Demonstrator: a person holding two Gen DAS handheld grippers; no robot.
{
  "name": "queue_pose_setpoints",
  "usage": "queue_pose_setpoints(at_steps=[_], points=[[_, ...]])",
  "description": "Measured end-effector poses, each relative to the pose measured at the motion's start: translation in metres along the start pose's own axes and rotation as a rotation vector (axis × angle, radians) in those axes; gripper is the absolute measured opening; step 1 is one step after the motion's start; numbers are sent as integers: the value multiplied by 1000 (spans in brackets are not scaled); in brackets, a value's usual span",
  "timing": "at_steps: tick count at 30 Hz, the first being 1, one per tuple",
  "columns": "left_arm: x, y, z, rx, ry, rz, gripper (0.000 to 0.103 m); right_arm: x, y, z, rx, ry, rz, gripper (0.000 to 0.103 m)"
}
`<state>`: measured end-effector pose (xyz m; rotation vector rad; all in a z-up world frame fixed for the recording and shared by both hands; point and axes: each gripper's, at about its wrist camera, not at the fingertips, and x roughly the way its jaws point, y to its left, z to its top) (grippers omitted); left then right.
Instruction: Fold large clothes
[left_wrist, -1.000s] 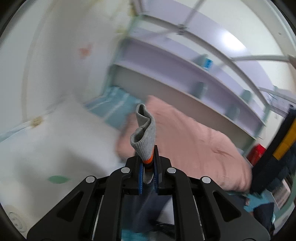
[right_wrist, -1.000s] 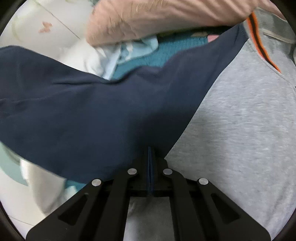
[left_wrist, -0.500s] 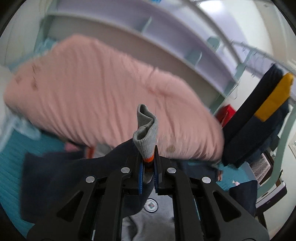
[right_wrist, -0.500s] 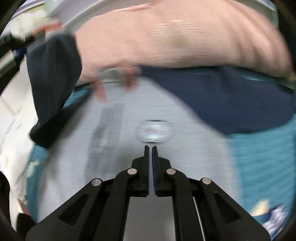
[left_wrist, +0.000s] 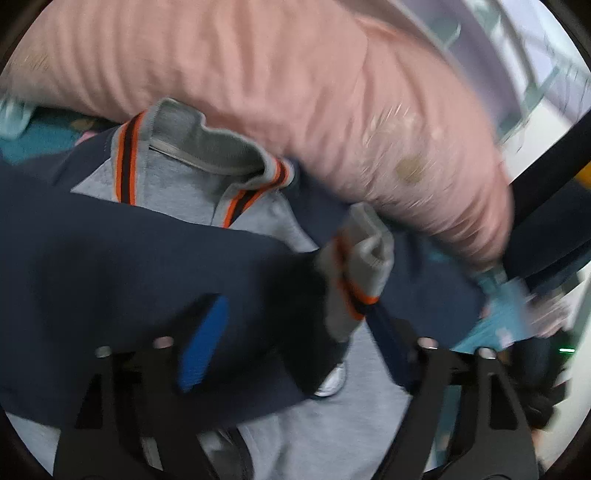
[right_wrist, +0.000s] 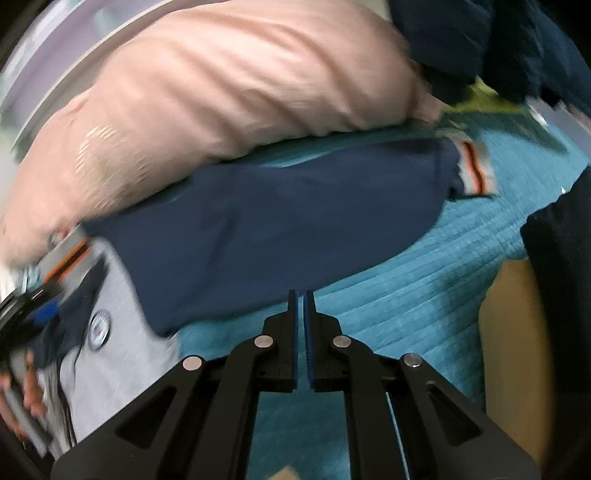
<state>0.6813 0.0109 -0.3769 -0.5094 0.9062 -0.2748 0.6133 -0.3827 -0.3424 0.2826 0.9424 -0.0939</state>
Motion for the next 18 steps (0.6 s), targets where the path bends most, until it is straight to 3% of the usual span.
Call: queue_pose_setpoints(at_steps=[2,4,6,8,9,13,18], points=[[-18,5,1,-29,-34,-81,90,10,-6,7,51,-11,-24,9],[-35,8,1,-2,-77,-98,91,17,-23,16,129,-26,-60,17],[-39,11,-2,34,-109,-4,91,20,-39,24,206,-50,-106,27],[-30,17,-5,75,-83,162,91,17,-53,28,261,-70,-146,39],[-25,21,-4,80,-60,203,91,18,-58,30,289,-79,-154,40],[7,39,-8,88,75,321,91,31,-67,41,315,-83,-167,41],[17,36,-21,230,83,384,92,57,-73,50,337,-36,-259,42]])
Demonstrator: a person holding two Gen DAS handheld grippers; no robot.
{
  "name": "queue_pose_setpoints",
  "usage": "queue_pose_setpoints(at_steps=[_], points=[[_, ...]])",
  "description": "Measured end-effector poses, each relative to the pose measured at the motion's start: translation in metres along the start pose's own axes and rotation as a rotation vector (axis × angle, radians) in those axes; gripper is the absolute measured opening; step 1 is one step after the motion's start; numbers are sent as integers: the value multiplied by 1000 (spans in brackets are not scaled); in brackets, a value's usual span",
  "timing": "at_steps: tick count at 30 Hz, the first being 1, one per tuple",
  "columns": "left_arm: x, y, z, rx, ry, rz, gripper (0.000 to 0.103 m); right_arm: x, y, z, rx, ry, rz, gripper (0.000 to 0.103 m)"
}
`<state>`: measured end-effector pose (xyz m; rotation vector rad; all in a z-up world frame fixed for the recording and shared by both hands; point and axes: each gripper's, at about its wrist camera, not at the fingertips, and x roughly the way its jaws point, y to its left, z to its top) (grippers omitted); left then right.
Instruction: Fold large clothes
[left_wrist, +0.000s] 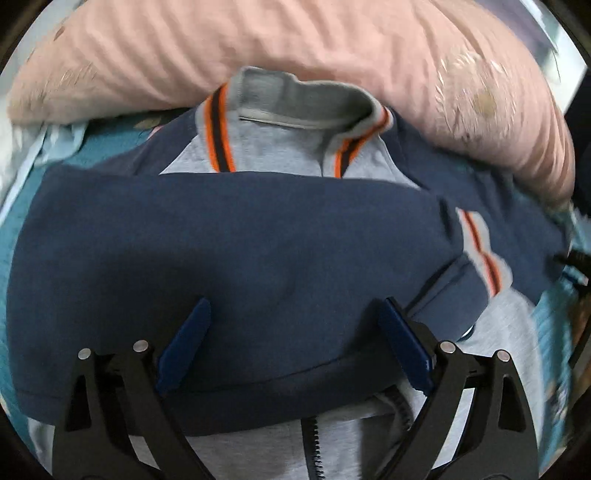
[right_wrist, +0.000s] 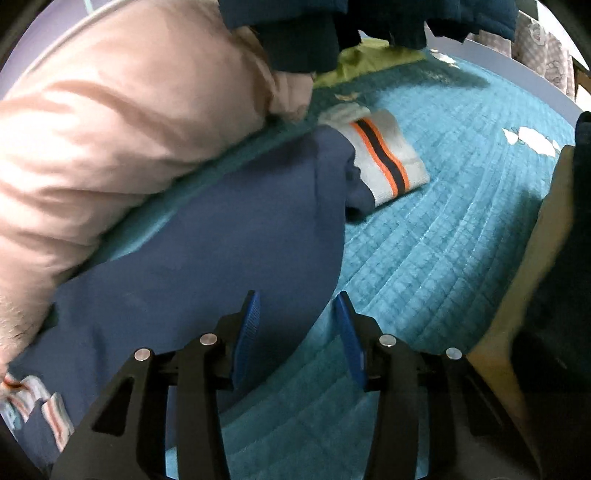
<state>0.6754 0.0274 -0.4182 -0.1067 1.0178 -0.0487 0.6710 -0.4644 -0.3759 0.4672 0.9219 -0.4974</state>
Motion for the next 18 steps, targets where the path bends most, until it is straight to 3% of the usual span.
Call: queue_pose_setpoints(at_steps=[2,4,5,6,8,12,17,18], points=[[0,1,-1,4,-4,-1,92,3,-1,2,18,-17,19,48],[1,1,1,0,-4,-9,92,4,-4,7,31,-35,52,45],[0,2,1,-2,-6,-14,92,4,-7,9,37,-48,82,34],[-1,4,0,0,-7,-16,92,3,-9,12,36,-57,101,11],[-7,10,-2,5,-9,-22,92,-4,-11,18,21,-90,155,5],[-19,13,-4,-34,-24,-61,89,-35,3,15,-70,-185,187,4],[-38,18,-1,-34,-34,-151,53,-77,25,6,-126,-272,234,4],[-40,15,-2,-30,-35,-172,50,-84,30,4,-139,-286,243,4]])
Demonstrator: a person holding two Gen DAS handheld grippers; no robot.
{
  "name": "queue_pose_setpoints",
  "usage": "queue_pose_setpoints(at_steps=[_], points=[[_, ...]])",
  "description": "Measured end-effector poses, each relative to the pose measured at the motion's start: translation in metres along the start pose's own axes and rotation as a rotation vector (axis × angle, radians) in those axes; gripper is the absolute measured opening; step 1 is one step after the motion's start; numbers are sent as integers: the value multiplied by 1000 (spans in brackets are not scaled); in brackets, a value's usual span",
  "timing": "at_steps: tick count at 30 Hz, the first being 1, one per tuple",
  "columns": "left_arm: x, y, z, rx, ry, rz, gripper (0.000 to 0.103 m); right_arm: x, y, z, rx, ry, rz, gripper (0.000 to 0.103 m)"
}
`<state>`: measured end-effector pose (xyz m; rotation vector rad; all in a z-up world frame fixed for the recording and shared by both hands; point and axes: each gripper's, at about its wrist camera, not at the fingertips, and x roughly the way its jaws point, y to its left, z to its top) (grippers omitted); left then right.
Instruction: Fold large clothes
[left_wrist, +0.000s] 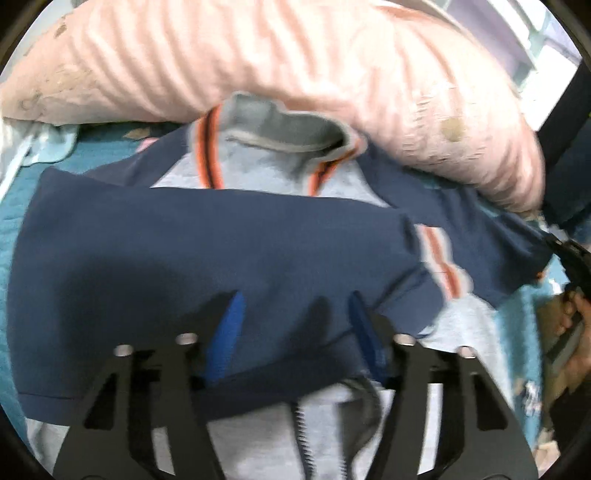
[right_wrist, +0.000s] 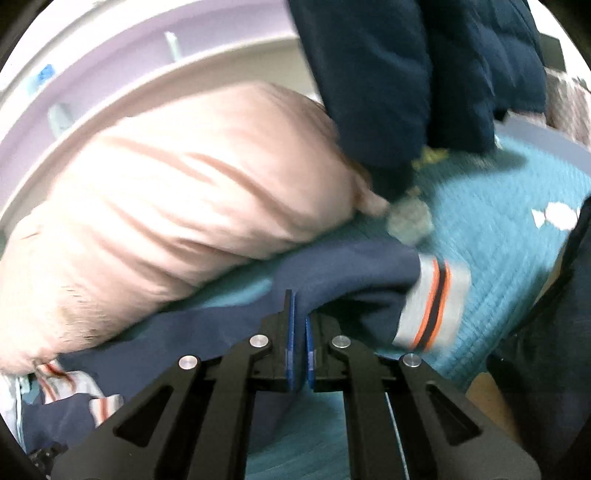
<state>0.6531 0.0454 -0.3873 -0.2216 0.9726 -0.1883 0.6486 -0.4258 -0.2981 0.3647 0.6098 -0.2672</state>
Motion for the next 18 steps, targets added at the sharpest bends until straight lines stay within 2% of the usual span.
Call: queue_pose_setpoints(at_steps=[3,4,5,8,12,14,15,18], points=[[1,-22,3,8,0,-79,38,-22,36,2,-74,-53,53,4],[4,-32,5,14,1,-118,34,-31,51,-1,-97,-61,67,5],[10,-49,8,33,-3,-164,24,-38,66,-3,-126,-67,88,5],[22,-83,12,70,18,-275,11,-51,101,-4,-225,-80,135,5],[54,-115,8,98,129,-326,7,-62,134,-8,-331,-94,179,5],[81,-122,2,116,215,-269,3,-67,148,-9,-362,-97,200,5],[92,-117,-1,81,246,-275,2,-69,152,-10,-367,-103,205,5],[84,-100,2,-25,246,-370,2,-79,182,-21,-414,-107,247,5]])
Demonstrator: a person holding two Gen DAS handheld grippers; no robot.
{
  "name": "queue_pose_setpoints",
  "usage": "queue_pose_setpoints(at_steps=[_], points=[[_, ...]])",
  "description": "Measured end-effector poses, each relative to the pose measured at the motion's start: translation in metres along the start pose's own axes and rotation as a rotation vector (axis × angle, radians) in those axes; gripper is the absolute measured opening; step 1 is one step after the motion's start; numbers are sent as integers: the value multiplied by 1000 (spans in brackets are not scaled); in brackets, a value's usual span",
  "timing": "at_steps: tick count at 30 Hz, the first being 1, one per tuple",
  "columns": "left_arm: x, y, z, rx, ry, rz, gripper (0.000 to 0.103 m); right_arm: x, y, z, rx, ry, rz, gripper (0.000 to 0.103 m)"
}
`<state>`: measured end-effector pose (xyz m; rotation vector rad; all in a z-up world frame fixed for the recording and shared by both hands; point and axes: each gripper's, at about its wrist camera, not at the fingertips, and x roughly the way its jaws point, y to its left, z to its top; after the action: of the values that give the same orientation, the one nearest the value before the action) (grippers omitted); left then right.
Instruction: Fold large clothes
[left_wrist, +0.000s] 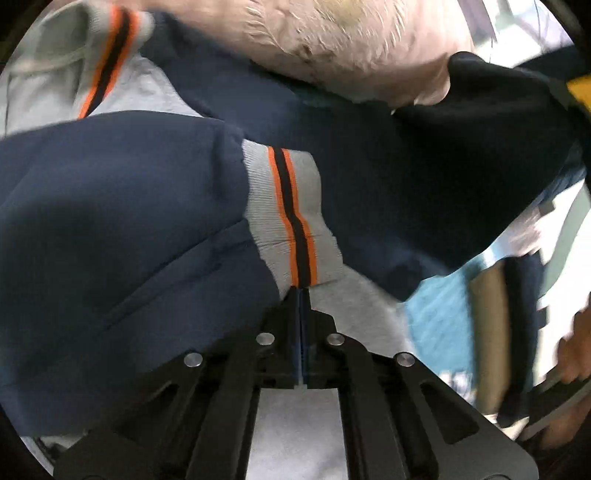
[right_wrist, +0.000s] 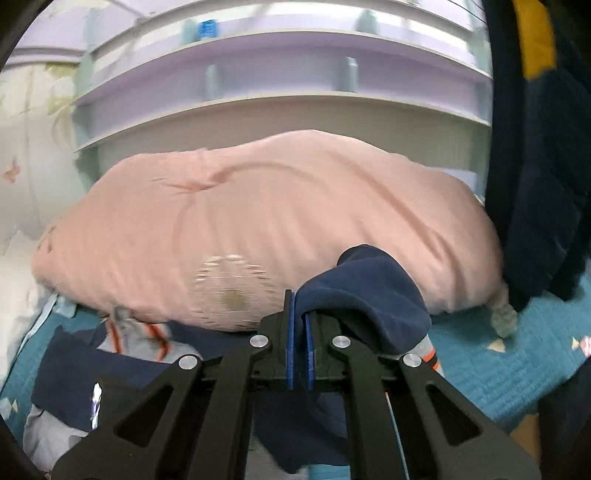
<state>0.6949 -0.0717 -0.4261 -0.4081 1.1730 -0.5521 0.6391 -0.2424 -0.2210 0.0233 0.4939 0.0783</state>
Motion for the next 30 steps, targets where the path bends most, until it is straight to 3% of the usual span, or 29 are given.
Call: queue_pose_setpoints(at_steps=[2,4,8,10,13,16,17,18,21,25,28,30], points=[[-36,8,-4,-30,-84,-91,2,2,24,0,-59,7,40,5],[-73,21,-9,-66,-156,-101,2,5,55,-6,-135,18,72,5],[-153,68,-29,-107,-270,91,3,12,127,-32,-347,46,180,5],[-176,86,-39,-115,-299,189,3,19,165,-51,-457,103,254,6],[-199,118,-54,-195,-306,261,3,50,213,-92,-571,300,289,9],[-215,138,-67,-240,-305,265,3,55,226,-114,-604,357,290,24],[-220,141,-68,-240,-305,272,3,51,227,-114,-599,349,293,38],[-217,140,-69,-239,-306,273,3,45,224,-112,-576,341,300,54],[-223,140,-73,-247,-311,240,7,29,196,-101,-437,325,339,69],[-217,138,-72,-220,-309,259,7,22,132,-85,-90,353,385,70],[-220,136,-73,-212,-313,274,20,22,66,-88,294,324,335,70],[-220,138,-75,-212,-312,286,24,39,45,-96,459,365,336,70]])
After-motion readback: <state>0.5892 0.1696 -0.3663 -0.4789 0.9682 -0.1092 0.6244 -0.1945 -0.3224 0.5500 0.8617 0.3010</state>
